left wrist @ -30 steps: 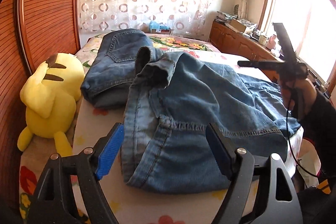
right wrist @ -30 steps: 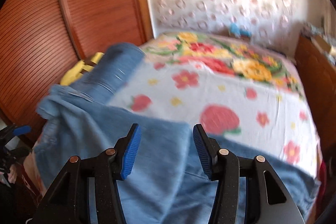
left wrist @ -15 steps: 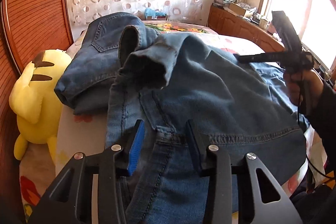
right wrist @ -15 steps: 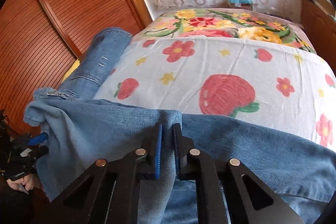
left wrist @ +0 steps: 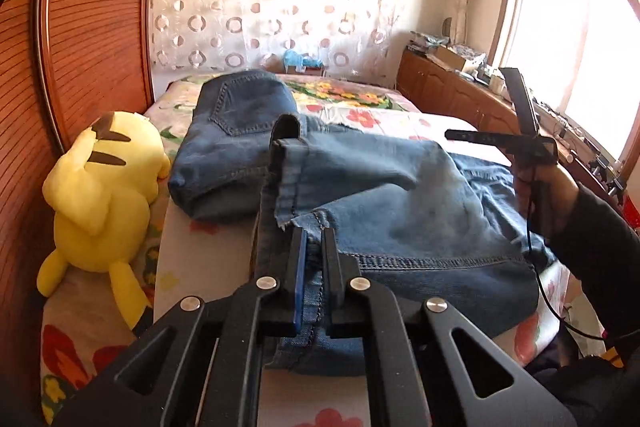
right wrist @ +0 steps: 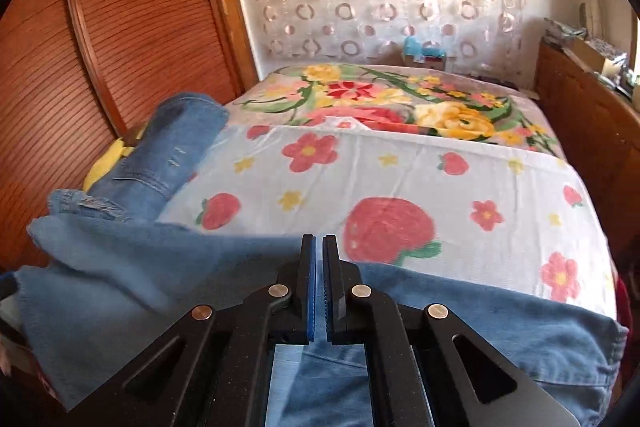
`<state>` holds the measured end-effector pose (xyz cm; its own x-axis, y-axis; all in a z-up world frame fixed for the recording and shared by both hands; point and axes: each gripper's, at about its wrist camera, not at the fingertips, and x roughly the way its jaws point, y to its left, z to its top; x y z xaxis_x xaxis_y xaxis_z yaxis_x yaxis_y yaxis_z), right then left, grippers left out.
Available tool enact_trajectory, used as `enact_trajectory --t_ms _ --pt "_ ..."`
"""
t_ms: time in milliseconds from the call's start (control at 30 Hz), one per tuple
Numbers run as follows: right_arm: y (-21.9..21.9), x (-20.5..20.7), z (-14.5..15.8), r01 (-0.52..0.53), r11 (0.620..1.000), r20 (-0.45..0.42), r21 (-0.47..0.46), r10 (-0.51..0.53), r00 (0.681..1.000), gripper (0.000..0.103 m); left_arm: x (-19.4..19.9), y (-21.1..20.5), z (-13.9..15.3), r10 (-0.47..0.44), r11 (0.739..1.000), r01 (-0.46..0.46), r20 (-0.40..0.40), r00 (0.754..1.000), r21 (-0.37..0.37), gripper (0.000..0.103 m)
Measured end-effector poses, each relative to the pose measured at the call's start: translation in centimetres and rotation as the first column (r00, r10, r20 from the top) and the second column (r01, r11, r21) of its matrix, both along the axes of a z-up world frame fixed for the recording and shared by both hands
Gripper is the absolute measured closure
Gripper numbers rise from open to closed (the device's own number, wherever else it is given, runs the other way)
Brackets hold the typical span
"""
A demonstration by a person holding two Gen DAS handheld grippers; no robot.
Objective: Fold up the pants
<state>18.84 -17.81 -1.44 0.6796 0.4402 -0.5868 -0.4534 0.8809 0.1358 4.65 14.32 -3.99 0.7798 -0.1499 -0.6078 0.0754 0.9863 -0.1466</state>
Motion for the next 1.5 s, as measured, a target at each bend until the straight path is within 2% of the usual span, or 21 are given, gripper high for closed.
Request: enact_trajectory --t_ms 100,167,233,267,333,400,433,500,667,900,967,1033,1100,1133,1233,1367,1467,1500 --pt "-0.7 -0.1 0.2 0.004 1.000 -0.012 0.009 -0.004 1.000 0.100 0.5 -0.5 -0.7 0.002 1.000 -0.001 -0.028 1.000 0.025 0.095" --pt "-1.1 -0.4 0.5 -0.002 1.000 -0.009 0.015 0.002 1.000 0.100 1.0 -0.5 -1.1 0.007 1.000 -0.006 -0.039 0.999 0.025 0.089" --pt "-1.4 -0.9 0.8 -0.016 1.000 -0.002 0.019 0.016 1.000 0.100 1.4 -0.5 -1.2 0.014 1.000 -0.013 -0.038 0.999 0.026 0.065" --pt "-1.6 -1.3 1.0 -0.024 1.000 0.006 0.016 0.023 1.000 0.100 1.6 -0.5 -1.1 0.018 0.999 -0.017 -0.029 0.999 0.028 0.058" --pt "-1.9 -2.2 1.0 -0.043 0.999 0.014 0.010 0.043 0.999 0.100 1.8 -0.7 -1.0 0.018 0.999 -0.017 -0.022 1.000 0.032 0.049" --pt "-2.4 -3.1 0.9 -0.063 0.998 0.014 0.007 0.063 0.998 0.100 2.4 -0.7 -0.8 0.019 0.999 -0.018 -0.016 1.000 0.036 0.046" --pt "-2.6 -3.6 0.6 -0.068 0.998 0.010 0.000 0.068 0.998 0.099 2.6 -0.6 -0.7 0.023 0.999 -0.023 -0.008 1.000 0.036 0.046" --pt "-2.7 -4.7 -0.2 -0.082 0.996 0.002 -0.021 0.082 0.997 0.086 3.4 -0.7 -0.3 0.037 0.998 -0.038 0.009 0.999 0.044 0.046" --pt "-2.4 -6.4 -2.9 -0.093 0.990 -0.016 -0.102 0.092 0.996 0.064 5.6 -0.9 0.0 0.022 0.997 -0.023 0.023 1.000 0.077 0.046" --pt "-3.3 -6.0 -5.0 -0.088 0.994 -0.056 -0.069 0.084 0.995 0.063 9.8 -0.7 -1.1 0.023 0.989 -0.018 -0.033 0.999 0.146 0.047" --pt "-3.4 -5.9 -5.2 -0.089 0.994 -0.055 -0.068 0.085 0.995 0.063 10.9 -0.5 -1.4 0.024 0.987 -0.017 -0.043 0.999 0.160 0.054" --pt "-3.6 -5.7 -5.4 -0.090 0.994 -0.057 -0.059 0.087 0.995 0.063 11.9 -0.5 -1.7 0.027 0.982 -0.015 -0.064 0.998 0.187 0.072" --pt "-3.9 -5.7 -5.6 -0.091 0.995 -0.059 -0.048 0.088 0.994 0.063 12.6 -0.4 -1.5 0.044 0.977 -0.033 -0.048 0.998 0.209 0.087" --pt "-4.0 -5.6 -5.7 -0.090 0.995 -0.058 -0.047 0.088 0.994 0.063 13.1 0.0 -1.4 0.072 0.978 -0.062 -0.042 0.997 0.201 0.088" --pt "-4.9 -5.9 -6.0 -0.090 0.995 -0.055 -0.050 0.087 0.995 0.063 14.1 0.8 -1.4 0.077 0.986 -0.065 -0.074 0.994 0.157 0.088" --pt "-3.7 -6.4 -5.8 -0.086 0.994 -0.051 -0.063 0.083 0.995 0.063 13.6 0.1 -0.6 0.071 0.982 -0.061 -0.046 0.996 0.180 0.087" --pt "-3.7 -6.4 -5.8 -0.088 0.994 -0.052 -0.060 0.085 0.995 0.063 12.9 -0.3 0.5 0.049 0.985 -0.044 -0.025 0.998 0.168 0.076" --pt "-3.7 -6.4 -5.8 -0.088 0.994 -0.053 -0.058 0.085 0.995 0.063 12.4 -0.6 0.9 0.046 0.984 -0.044 -0.009 0.999 0.170 0.066"
